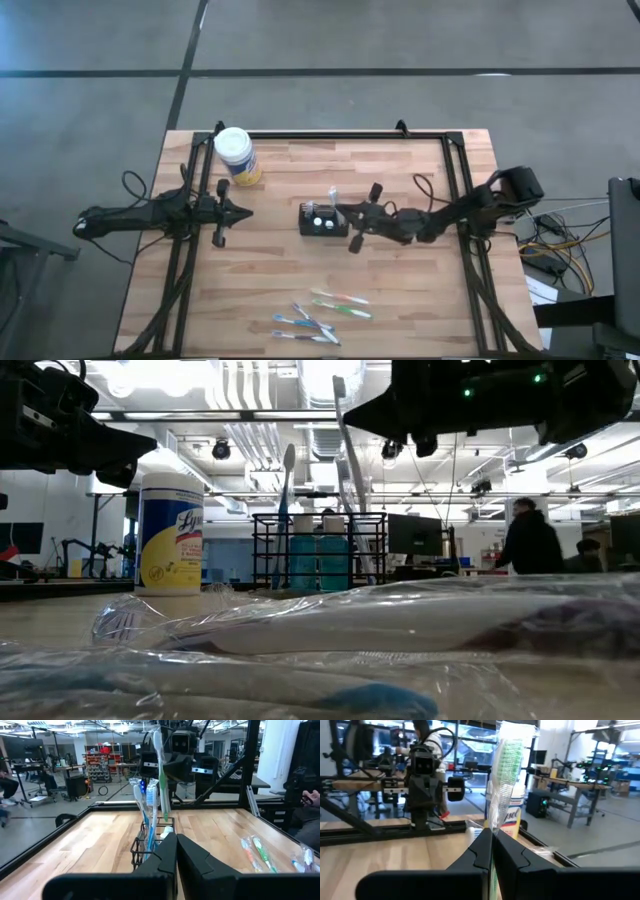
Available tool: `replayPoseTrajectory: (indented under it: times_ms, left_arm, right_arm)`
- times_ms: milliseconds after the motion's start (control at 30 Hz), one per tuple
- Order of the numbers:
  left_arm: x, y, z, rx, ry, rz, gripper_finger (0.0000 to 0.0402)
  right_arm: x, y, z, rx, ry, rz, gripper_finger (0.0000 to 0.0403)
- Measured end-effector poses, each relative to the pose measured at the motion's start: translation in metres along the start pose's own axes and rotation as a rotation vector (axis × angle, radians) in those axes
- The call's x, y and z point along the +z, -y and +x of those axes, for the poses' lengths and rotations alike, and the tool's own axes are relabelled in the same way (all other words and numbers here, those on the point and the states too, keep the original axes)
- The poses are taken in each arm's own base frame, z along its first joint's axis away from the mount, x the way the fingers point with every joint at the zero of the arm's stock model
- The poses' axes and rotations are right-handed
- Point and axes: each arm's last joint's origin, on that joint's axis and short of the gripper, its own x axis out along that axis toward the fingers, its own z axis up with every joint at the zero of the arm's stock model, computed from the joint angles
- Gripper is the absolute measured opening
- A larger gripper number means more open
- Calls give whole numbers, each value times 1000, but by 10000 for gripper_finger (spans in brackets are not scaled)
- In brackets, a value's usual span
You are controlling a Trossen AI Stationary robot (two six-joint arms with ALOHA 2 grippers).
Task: Pick & Place toothbrushing station
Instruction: Put the top green toothbrush into the wire organizer
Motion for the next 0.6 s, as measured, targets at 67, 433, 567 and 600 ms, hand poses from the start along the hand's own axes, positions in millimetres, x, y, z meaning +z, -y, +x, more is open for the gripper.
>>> replayPoseTrajectory:
  times_ms: [67,433,567,600]
  left_arm:
    - [0,0,0,0,0,1,14]
    - [0,0,0,-1,-3,1,14]
    - [0,0,0,-1,-3,0,14]
    - [0,0,0,-1,-3,0,14]
  right_arm:
    - [-5,-1,1,-24,-5,-7,8]
    - [-34,-5,5,-60,-34,-16,8]
    - [-42,-8,1,-48,-56,-33,8]
    - [-44,-9,0,-50,-64,-38,8]
